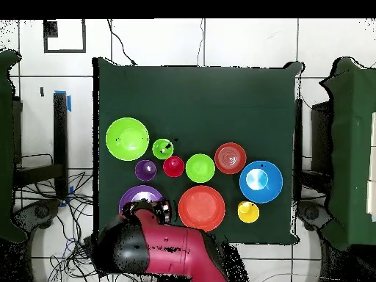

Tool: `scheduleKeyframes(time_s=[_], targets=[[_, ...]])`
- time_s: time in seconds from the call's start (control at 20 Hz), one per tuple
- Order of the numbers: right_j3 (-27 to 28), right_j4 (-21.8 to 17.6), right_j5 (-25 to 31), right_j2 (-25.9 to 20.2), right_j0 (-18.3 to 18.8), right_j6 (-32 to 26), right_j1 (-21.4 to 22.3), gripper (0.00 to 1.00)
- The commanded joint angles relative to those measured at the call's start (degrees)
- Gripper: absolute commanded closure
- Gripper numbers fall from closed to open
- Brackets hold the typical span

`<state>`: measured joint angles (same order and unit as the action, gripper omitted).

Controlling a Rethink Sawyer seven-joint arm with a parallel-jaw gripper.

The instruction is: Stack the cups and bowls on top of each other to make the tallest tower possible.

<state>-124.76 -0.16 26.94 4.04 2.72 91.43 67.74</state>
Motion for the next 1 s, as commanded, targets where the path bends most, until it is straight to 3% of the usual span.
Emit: scheduleKeyframes(time_s=[0.05,1.0], targets=[[-0.5,-4.8,-6.1,0.5,1.4,8.1,-7.1,0.0],[-1.1,-9.8,-20.0,-1.6,13.3,5.2,-16.1,0.0]])
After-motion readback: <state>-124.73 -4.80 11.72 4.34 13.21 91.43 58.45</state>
